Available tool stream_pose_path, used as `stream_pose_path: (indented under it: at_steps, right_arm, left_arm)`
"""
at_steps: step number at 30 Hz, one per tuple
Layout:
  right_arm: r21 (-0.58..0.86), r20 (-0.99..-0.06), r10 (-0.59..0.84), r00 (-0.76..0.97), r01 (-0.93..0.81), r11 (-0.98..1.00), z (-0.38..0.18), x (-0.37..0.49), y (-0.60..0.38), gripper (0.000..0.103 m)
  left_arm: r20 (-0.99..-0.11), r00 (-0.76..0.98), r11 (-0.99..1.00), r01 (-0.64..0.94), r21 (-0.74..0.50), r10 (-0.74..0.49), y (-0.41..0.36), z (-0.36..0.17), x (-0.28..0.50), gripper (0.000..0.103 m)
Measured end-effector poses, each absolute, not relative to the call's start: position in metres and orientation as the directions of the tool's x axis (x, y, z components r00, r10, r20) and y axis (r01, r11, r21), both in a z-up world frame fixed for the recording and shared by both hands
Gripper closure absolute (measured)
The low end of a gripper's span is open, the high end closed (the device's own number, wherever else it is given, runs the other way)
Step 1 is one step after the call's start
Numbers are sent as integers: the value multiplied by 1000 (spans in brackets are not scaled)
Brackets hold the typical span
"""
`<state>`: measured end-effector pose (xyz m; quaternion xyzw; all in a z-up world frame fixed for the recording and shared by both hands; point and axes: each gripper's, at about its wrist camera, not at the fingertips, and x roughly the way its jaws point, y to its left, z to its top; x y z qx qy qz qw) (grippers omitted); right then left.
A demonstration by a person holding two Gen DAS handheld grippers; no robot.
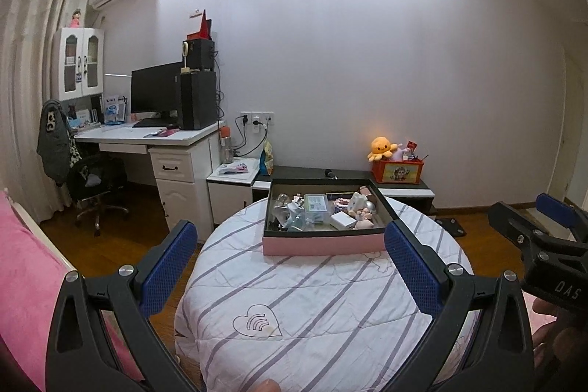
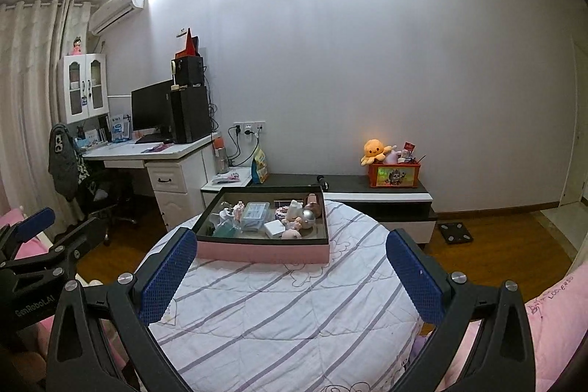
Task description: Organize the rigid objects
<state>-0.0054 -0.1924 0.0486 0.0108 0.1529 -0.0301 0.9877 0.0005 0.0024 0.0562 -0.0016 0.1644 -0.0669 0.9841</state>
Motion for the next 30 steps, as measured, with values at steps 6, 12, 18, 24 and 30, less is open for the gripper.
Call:
stream_pose_path:
  at_steps: [6, 12, 18, 24, 30]
  right_arm:
    - [12, -301, -56, 952, 63, 998, 49, -7, -191, 0]
    - [8, -304, -53, 951, 58, 998, 51, -10, -189, 0]
    - [11, -306, -54, 951, 60, 998, 52, -10, -189, 0]
    - [15, -305, -52, 951, 60, 998, 51, -11, -189, 0]
    - [21, -317, -53, 947, 63, 998, 46, -7, -189, 0]
  left_arm:
    - [-325, 936, 990, 137, -21, -136, 0, 58, -1, 0]
    - [-324, 936, 990, 138, -24, -138, -3, 59, -3, 0]
    - [-327, 935, 990, 136, -28, -137, -6, 60, -3, 0]
    - [-359, 917, 985, 161, -64, -173, -8, 60, 3, 0]
    - [-371, 914, 986, 152, -67, -166, -10, 58, 7, 0]
